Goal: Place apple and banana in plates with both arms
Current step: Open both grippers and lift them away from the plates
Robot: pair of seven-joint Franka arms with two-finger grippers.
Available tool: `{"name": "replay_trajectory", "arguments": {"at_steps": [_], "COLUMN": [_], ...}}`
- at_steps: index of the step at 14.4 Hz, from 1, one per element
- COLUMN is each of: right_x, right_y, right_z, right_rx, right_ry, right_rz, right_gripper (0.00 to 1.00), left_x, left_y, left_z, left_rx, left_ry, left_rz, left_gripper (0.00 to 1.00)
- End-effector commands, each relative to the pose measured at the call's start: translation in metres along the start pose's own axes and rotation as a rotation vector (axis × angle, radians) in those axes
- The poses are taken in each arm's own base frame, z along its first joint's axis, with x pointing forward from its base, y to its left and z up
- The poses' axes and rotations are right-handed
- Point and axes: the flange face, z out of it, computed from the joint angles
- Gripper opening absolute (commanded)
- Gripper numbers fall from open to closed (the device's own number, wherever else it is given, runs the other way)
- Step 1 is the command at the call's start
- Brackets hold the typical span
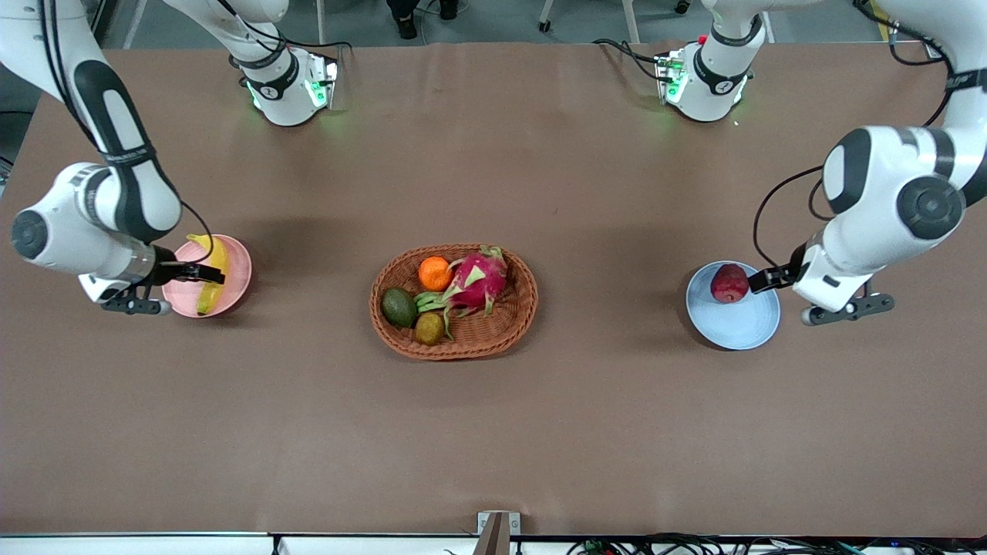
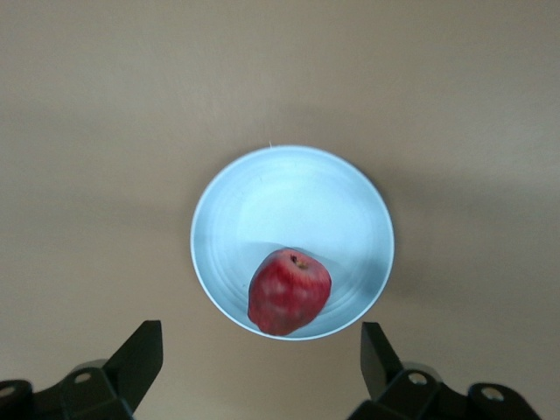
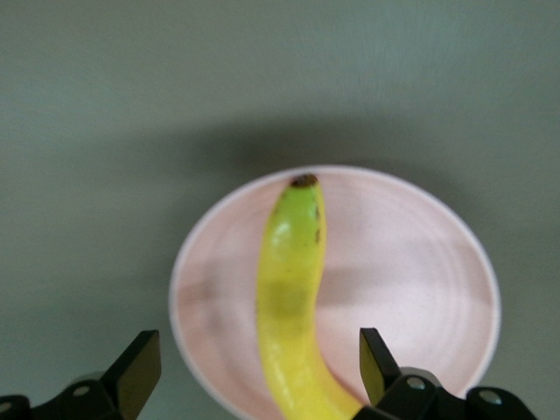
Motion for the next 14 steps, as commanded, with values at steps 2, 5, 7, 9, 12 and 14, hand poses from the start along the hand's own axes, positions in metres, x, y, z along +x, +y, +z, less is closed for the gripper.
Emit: {"name": "replay_trajectory", "arguments": {"at_steps": [2,5,7,9,12,14], "right_x": [0.028,0.026,0.021,0.015,0.007,0.006], "right_y": [-0.033,-0.076,-0.101,-0.121,-0.132,-0.128], "right_z": [-0.122,-0.174,-0.199,-0.237,-0.268,-0.271], "right_rx": [-0.021,-0.039,-0.052,-0.141,-0.177,-0.173], "right_ry": [0.0,0.021,0.01,0.014,0.028,0.024], "right_rz": [-0.083,-0.026,0.007,-0.004,-0.017,-0.012], "right_gripper": [1.0,1.0,1.0,1.0,1.0,1.0], "left_x": [-0.018,-0.017,-0.017,-0.015,-0.008,-0.009], "left_y": [-0.008,-0.014,-0.016,-0.018,-0.019,-0.019], "left_z": [-0.073,-0.131,-0.165,-0.188,-0.214,-0.22], "left_rx": [-0.003,0.005,-0.004,-0.042,-0.059,-0.061], "left_ry": [0.043,0.028,0.034,0.052,0.107,0.118], "left_rz": [0.084,0.155,0.176,0.173,0.175,0.182], "left_gripper": [0.99,0.99,0.99,0.99,0.99,0.99]}}
